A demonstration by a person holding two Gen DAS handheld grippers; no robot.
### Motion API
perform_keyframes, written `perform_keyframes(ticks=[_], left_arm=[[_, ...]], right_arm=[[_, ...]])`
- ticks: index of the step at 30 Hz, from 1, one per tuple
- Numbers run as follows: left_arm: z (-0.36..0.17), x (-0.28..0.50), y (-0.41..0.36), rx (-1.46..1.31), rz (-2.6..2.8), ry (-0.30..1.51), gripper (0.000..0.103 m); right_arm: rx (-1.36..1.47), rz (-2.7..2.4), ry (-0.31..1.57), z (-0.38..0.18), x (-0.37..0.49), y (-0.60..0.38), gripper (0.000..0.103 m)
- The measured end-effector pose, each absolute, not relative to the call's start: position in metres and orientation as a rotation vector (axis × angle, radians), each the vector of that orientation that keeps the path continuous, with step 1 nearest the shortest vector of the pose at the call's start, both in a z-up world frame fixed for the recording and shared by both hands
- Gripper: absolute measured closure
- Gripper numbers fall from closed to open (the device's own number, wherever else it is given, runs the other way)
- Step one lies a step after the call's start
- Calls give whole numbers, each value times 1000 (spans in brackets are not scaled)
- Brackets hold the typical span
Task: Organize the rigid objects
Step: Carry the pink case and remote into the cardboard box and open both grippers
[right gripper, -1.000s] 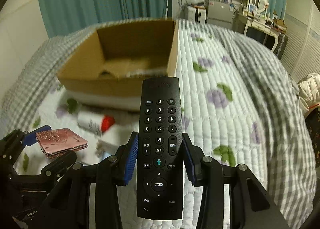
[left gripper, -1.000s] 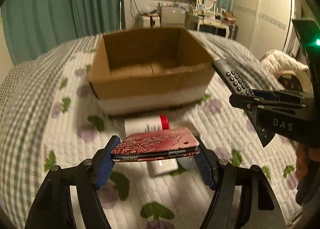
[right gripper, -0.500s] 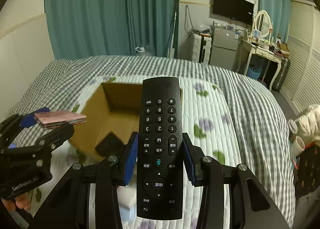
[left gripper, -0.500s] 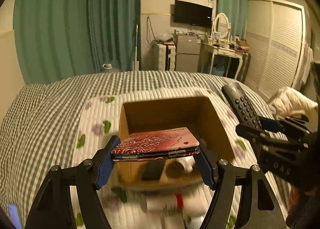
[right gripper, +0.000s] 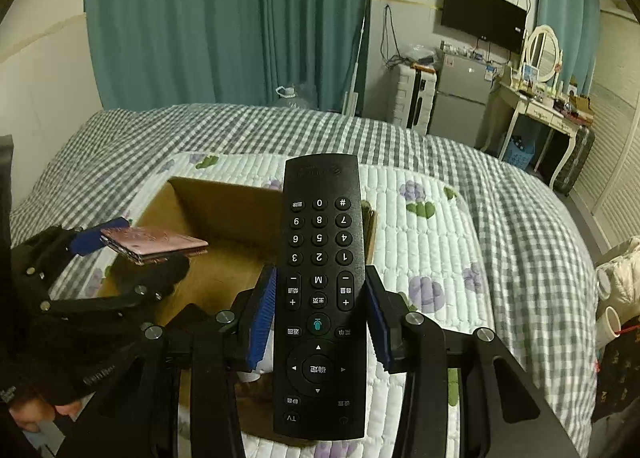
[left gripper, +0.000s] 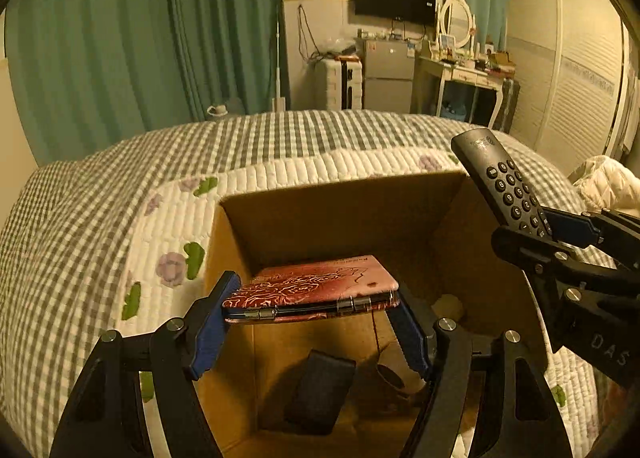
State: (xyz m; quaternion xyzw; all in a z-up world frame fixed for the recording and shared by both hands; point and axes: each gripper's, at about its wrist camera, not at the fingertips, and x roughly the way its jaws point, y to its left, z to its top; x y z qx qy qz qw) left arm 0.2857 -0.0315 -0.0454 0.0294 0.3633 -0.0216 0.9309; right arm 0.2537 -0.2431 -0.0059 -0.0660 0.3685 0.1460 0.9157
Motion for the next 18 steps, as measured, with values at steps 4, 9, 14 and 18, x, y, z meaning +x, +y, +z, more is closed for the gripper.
perform_keyframes(ticks=[4,9,14,18], left_arm=[[-48,291,-30,41,-22,749,28],[-36,288,-23,22,18,730,28],[-22,283,-12,-13,30,708,28],[-11,275,-11,5,36,689,28]], right_arm=[[-134,309,764,-13,258,-246,62],[-115,318,774,-15,264,-244,62],[-120,325,795,-24,269,-233,62],[-114,339,804,-26,272,-225,62]])
